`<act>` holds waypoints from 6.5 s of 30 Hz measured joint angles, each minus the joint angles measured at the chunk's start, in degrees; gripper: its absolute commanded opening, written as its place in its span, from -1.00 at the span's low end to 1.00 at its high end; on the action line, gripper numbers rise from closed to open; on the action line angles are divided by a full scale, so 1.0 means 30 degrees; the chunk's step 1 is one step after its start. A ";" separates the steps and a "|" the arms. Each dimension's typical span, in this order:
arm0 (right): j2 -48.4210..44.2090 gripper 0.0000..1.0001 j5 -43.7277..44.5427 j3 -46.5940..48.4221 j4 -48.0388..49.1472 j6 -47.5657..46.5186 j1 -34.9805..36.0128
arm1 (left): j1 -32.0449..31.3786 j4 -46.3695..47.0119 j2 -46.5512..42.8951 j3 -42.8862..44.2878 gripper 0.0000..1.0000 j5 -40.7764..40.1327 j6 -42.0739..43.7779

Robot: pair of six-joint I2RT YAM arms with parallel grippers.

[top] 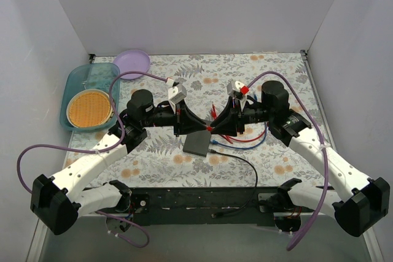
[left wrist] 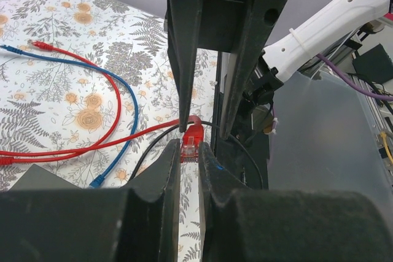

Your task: Insert the plug into the switch port

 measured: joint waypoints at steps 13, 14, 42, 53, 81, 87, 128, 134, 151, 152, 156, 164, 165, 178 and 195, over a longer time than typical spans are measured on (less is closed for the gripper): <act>0.0576 -0.87 0.0044 0.0000 0.0000 0.0080 0.0015 | -0.0175 0.0044 -0.0095 0.0007 -1.00 0.0095 -0.0058; 0.0576 -0.95 0.0036 0.0000 0.0015 0.0000 0.0015 | -0.0175 0.0036 -0.0095 0.0007 -1.00 0.0087 -0.0058; -0.0430 -0.97 0.7155 0.0000 -0.3971 -0.2171 0.0605 | -0.0204 -0.0867 0.0721 0.1319 0.96 -0.8648 -0.3759; -0.3504 -0.97 1.4819 -0.0699 -0.4889 -0.3045 0.3825 | -0.0204 -0.1115 0.1880 0.1355 0.96 -0.8633 -0.4641; -0.0525 -0.97 2.2032 -0.2164 -0.4765 -0.3213 0.7060 | 0.0962 -0.1494 0.4765 -0.0248 0.96 -1.0360 -0.5224; 0.2565 -0.97 2.2265 -0.2157 -0.4991 -0.2616 0.7053 | 0.2259 -0.0488 0.6790 -0.1668 0.96 -1.0316 -0.5734; 0.8371 -0.97 2.2032 -0.0561 -0.6222 -0.1566 0.4626 | 0.3082 0.2062 1.4389 0.1821 0.95 -0.7614 -0.4765; 0.8786 -0.97 2.1988 -0.0474 -0.5880 -0.1661 0.4612 | 0.3038 0.1632 1.3478 0.0896 0.92 -0.7329 -0.4721; 0.8910 -0.97 2.2061 -0.0466 -0.6018 -0.1829 0.4481 | 0.1559 0.2484 1.4061 0.1319 0.96 -0.5843 -0.4881; 0.8910 -0.97 2.2061 -0.0466 -0.6018 -0.1829 0.4481 | 0.1552 0.2484 1.4061 0.1319 0.96 -0.5865 -0.4867; 0.8910 -0.97 2.2097 -0.0466 -0.6011 -0.1829 0.4481 | 0.1552 0.2463 1.4083 0.1319 0.96 -0.5952 -0.4852; 0.8896 -0.97 2.2097 -0.0619 -0.5880 -0.1821 0.4495 | 0.1559 0.2317 1.4360 0.1464 0.96 -0.5974 -0.4787; 0.8896 -0.97 2.2083 -0.0627 -0.5880 -0.1829 0.4503 | 0.1559 0.2302 1.4382 0.1501 0.96 -0.5974 -0.4787; 0.8830 -0.97 2.2068 -0.1253 -0.5238 -0.1843 0.5013 | 0.1574 0.2244 1.4797 0.1938 0.96 -0.5872 -0.4728; 0.6856 -0.97 2.2440 -0.3424 -0.2776 -0.1872 0.5093 | 0.1683 0.2594 1.4957 0.1953 0.96 -0.5268 -0.4707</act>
